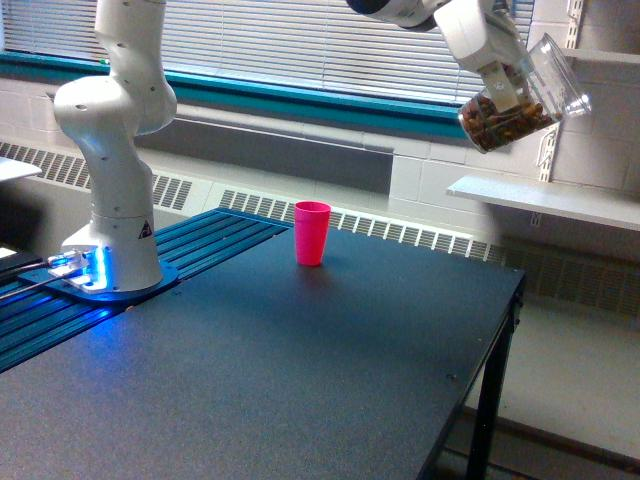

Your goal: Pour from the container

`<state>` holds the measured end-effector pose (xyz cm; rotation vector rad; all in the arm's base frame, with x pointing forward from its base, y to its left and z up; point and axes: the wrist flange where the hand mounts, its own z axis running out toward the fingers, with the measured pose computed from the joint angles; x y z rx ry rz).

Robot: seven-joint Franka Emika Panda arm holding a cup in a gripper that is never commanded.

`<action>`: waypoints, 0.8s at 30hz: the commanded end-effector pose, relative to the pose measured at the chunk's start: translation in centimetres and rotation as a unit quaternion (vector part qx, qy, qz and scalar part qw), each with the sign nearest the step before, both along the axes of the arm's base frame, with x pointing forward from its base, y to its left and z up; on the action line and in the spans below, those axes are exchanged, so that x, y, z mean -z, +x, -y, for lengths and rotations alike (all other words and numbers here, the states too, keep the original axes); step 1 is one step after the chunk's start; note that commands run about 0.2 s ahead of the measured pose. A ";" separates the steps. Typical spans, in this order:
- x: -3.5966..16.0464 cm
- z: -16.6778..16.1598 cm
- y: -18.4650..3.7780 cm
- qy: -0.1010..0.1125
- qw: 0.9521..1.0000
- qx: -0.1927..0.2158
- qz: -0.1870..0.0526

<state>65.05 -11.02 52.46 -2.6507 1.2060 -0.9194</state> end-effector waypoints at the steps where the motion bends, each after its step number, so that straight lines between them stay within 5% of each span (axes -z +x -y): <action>1: 4.4 -5.2 -0.9 0.049 0.998 0.005 -0.041; 10: 11.3 -13.0 -3.7 0.062 0.991 -0.027 -0.116; 17: 16.3 -20.2 -8.1 0.044 0.978 -0.092 -0.180; 24: 16.9 -26.7 -11.7 0.011 0.969 -0.153 -0.194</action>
